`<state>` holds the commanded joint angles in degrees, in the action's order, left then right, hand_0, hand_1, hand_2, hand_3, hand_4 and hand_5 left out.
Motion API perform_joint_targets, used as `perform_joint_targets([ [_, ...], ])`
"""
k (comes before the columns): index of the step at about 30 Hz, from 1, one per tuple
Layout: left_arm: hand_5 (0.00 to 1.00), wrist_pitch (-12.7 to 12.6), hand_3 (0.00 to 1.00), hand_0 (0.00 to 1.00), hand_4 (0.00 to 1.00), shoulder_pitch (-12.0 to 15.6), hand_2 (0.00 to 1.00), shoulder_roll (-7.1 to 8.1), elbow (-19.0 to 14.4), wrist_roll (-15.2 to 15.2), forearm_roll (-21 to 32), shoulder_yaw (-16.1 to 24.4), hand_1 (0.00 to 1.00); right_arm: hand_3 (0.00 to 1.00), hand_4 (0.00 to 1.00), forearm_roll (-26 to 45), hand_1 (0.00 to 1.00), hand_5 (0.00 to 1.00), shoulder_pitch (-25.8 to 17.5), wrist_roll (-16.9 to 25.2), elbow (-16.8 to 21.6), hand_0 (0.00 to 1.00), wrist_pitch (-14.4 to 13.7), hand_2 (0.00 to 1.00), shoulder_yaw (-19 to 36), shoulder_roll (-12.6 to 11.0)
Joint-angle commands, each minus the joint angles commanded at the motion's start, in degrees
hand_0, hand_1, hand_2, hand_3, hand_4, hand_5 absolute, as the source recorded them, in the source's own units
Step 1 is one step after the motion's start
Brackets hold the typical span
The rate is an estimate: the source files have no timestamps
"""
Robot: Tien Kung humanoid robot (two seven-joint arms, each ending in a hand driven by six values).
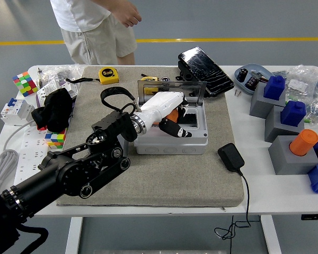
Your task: Fetch the battery,place it into the box,close the lid of the box
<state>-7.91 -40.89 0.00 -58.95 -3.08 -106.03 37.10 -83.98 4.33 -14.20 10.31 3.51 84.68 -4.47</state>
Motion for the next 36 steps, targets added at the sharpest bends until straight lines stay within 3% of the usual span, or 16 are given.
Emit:
perform_joint_targets([
  [4,0.288,-1.7,0.291,0.138,0.998,0.1,0.211,0.00,-0.1,2.0,0.8,-0.4,0.105,0.575,0.971,0.0,0.648,0.580,0.0,0.0,0.0,0.641,0.0,0.657,0.0,0.0],
  [5,0.343,-1.7,0.389,0.169,0.998,0.1,0.298,0.00,-0.2,2.1,0.8,-0.5,0.221,0.575,0.972,0.0,0.647,0.581,0.0,0.0,0.0,0.642,0.0,0.657,0.0,0.0],
  [11,0.343,-1.9,0.389,0.169,0.998,0.0,0.298,0.00,-0.1,2.3,0.9,-0.6,0.221,0.575,0.972,0.2,0.647,0.581,0.0,0.0,0.0,0.642,0.0,0.657,-0.2,-0.1],
  [12,0.379,-1.9,0.554,0.296,0.998,0.0,0.364,0.00,-0.1,2.4,1.0,-0.6,0.358,0.575,0.971,0.2,0.648,0.580,0.0,0.0,0.0,0.643,0.0,0.657,-0.3,-0.1],
  [23,0.404,-1.5,0.591,0.308,0.998,0.1,0.395,0.00,-0.1,1.8,1.0,-0.6,0.377,0.575,0.971,0.3,0.648,0.580,0.0,0.0,0.0,0.641,0.0,0.657,-0.6,-0.1],
  [27,0.411,-1.8,0.592,0.307,0.998,0.7,0.403,0.00,-2.8,2.4,1.5,-0.1,0.387,0.575,0.972,0.4,0.648,0.579,0.0,0.0,0.0,0.641,0.0,0.657,-0.6,-0.1],
  [35,0.445,-3.6,0.573,0.327,0.998,3.7,0.404,0.00,-12.9,7.1,1.9,6.1,0.403,0.575,0.971,0.2,0.648,0.579,-0.2,0.0,0.0,0.642,0.0,0.657,-0.4,0.0],
  [36,0.505,-3.2,0.560,0.387,0.998,4.3,0.473,0.00,-14.1,6.4,1.5,7.3,0.522,0.576,0.971,0.2,0.648,0.579,-0.2,0.0,0.0,0.641,0.0,0.657,-0.4,0.0],
])
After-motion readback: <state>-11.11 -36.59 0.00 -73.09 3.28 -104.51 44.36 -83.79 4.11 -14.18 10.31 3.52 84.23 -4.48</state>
